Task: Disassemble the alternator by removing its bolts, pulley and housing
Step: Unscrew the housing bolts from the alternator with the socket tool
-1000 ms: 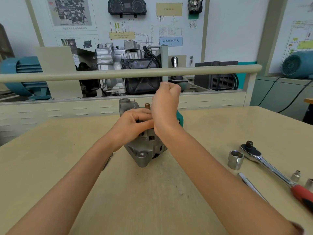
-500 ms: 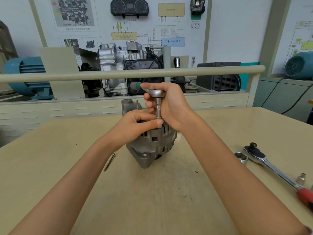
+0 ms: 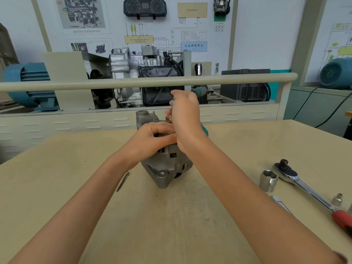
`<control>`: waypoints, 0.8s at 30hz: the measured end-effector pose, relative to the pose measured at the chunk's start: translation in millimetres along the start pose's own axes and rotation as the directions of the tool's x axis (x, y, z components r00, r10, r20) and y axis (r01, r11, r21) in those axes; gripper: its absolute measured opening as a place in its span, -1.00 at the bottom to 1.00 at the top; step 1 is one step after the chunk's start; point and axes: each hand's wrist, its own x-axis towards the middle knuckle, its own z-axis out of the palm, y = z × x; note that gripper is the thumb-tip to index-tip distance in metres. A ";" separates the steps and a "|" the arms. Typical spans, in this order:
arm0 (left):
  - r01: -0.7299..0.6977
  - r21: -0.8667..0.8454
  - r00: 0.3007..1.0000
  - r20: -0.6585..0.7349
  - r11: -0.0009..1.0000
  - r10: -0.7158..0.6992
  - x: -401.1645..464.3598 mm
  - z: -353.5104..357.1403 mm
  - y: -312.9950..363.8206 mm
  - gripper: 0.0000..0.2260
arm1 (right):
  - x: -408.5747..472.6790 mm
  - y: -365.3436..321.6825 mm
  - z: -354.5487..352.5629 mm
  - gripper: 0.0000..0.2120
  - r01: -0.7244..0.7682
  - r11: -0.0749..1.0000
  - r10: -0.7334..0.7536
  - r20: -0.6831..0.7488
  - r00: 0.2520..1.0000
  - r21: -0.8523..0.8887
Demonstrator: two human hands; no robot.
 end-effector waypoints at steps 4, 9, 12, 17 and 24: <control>0.032 -0.025 0.999 0.025 0.999 -0.032 0.6 -2.8 -0.2 -0.88 | 6.9 -10.3 -14.9 -0.78 -0.235 0.961 0.188 0.279 0.942 0.145; 0.047 -0.059 0.999 0.017 0.997 -0.046 1.0 -2.7 -1.5 -0.89 | 11.3 -12.4 -23.5 -0.81 -0.326 0.929 0.224 0.434 0.873 0.176; 0.015 -0.037 1.000 -0.009 0.999 -0.016 0.6 -0.6 -0.9 -0.88 | 6.6 -5.6 -10.6 -0.79 -0.208 0.956 0.179 0.154 0.972 0.204; -0.022 0.014 0.999 -0.032 1.000 0.023 -0.7 0.9 0.4 -0.45 | -5.4 6.8 4.4 -0.79 0.109 0.993 -0.115 -0.179 0.977 -0.042; 0.024 -0.044 1.000 0.014 0.999 -0.023 0.7 -1.5 1.8 -0.87 | 4.4 -4.2 -8.2 -0.81 -0.135 0.982 0.122 0.107 0.987 0.131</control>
